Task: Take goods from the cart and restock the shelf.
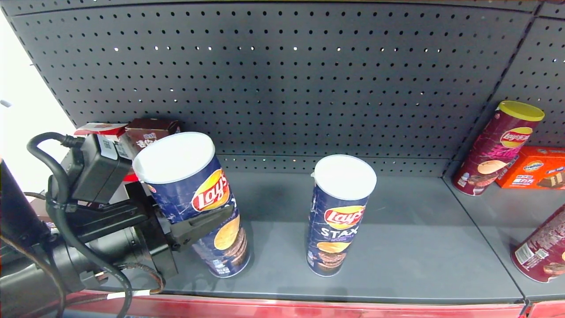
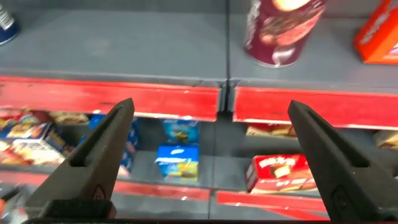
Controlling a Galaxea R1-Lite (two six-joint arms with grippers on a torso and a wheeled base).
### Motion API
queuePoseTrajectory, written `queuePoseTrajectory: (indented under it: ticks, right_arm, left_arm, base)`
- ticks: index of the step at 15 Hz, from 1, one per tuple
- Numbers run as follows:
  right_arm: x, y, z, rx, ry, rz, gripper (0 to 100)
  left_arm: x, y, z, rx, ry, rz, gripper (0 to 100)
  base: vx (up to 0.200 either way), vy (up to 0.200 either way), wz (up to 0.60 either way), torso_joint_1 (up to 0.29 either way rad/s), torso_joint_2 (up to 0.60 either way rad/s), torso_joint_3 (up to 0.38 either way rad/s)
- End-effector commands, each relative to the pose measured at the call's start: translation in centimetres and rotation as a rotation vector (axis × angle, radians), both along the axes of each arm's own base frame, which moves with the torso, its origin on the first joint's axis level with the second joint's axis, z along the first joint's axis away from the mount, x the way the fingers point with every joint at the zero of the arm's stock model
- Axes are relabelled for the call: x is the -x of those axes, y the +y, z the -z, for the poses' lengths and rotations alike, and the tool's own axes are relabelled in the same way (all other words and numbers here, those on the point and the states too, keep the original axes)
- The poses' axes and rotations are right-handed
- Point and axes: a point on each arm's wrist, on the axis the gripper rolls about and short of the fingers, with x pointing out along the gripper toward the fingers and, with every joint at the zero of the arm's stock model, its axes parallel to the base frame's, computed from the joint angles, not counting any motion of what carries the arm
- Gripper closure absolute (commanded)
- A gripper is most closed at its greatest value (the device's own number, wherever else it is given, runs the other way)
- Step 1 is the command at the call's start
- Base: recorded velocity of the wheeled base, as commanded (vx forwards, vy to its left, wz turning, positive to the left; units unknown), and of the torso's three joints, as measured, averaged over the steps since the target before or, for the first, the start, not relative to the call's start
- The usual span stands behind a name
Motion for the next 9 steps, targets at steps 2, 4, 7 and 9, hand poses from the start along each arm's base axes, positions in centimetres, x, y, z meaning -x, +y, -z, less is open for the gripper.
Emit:
queuePoseTrajectory:
  ticks: [2,4,7,9]
  right_arm:
    - [0.3,0.0,0.1,0.001,-0.044,0.001,0]
    - [0.3,0.0,0.1,-0.001,-0.044,0.001,0]
    - [0.3,0.0,0.1,0.001,-0.044,0.001,0]
    - [0.3,0.0,0.1,0.001,-0.044,0.001,0]
  left_arm:
    - [0.1,-0.1,0.2,-0.003,0.009,0.005,100]
    - [-0.1,0.0,-0.2,0.005,-0.005,0.001,100]
    - [-1.1,-0.5,-1.3,0.018,-0.027,0.05,100]
    - [-2.0,-1.0,-2.6,0.03,-0.052,0.07,100]
  base:
    - [0.0,0.0,0.0,0.0,0.0,0.0]
    - [0.0,0.0,0.0,0.0,0.0,0.0]
    - [0.0,0.0,0.0,0.0,0.0,0.0]
    - [0.0,0.0,0.0,0.0,0.0,0.0]
